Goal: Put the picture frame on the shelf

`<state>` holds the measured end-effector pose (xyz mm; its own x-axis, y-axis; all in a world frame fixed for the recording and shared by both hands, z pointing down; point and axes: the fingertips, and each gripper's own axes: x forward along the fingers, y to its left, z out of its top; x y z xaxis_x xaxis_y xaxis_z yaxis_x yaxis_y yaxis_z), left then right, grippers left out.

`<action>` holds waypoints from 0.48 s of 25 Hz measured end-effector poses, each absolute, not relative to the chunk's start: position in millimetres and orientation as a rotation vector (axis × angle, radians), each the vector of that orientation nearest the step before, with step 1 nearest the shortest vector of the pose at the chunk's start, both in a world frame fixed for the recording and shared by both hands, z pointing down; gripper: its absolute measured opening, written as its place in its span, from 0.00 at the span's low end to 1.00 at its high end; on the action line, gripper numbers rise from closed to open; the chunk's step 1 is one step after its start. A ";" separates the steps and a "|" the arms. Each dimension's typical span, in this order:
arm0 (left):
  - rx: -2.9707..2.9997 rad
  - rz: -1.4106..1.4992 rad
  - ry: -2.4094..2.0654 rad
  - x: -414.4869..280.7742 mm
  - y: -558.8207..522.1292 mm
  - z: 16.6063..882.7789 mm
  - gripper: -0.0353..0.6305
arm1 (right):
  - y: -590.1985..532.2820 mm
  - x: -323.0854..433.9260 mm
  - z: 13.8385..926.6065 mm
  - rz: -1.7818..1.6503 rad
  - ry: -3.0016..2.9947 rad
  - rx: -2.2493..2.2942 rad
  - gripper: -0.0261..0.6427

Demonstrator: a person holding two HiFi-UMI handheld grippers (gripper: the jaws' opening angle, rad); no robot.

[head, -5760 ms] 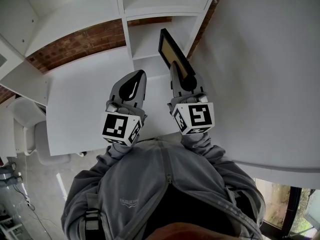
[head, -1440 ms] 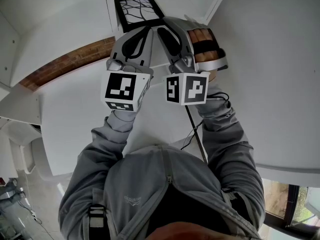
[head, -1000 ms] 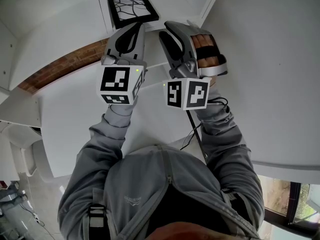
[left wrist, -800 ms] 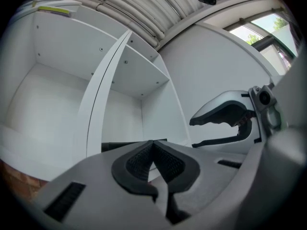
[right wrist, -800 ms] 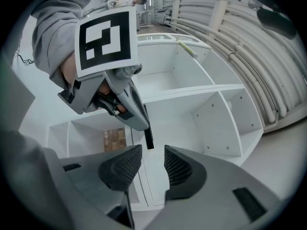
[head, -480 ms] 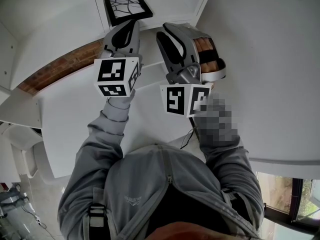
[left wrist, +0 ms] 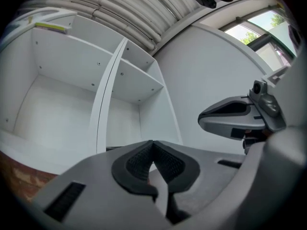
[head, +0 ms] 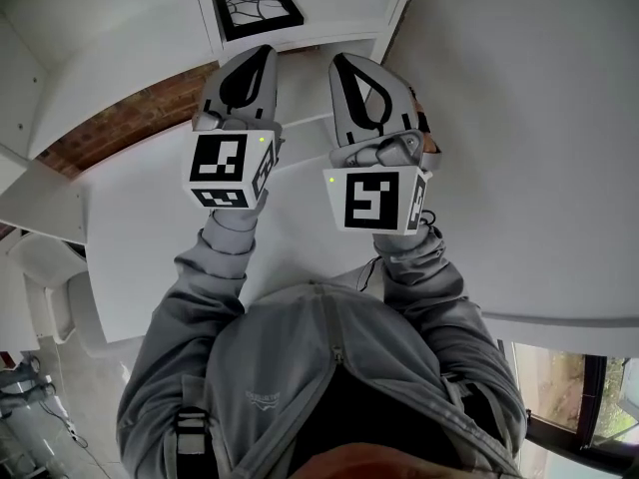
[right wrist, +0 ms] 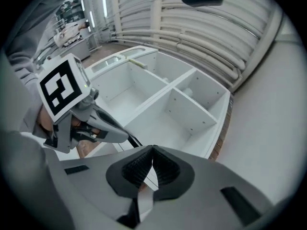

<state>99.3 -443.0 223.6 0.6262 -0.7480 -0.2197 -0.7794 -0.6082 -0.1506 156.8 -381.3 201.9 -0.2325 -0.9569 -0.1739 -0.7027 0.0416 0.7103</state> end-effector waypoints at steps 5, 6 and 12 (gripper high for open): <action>-2.562 0.180 1.272 90.8 -411.2 224.9 0.06 | -365.4 165.6 201.2 -0.960 -2.112 1.749 0.08; -2.556 0.181 1.281 88.8 -404.4 226.3 0.06 | -361.8 167.5 203.3 -0.947 -2.141 1.764 0.08; -2.525 0.172 1.347 75.8 -363.3 239.9 0.06 | -335.4 176.9 221.1 -0.810 -2.328 1.881 0.08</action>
<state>75.8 -363.3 239.9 0.5597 -0.7958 -0.2310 -0.8283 -0.5292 -0.1840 176.9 -335.4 221.1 -0.2634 -0.9212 -0.2864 -0.9000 0.1278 0.4168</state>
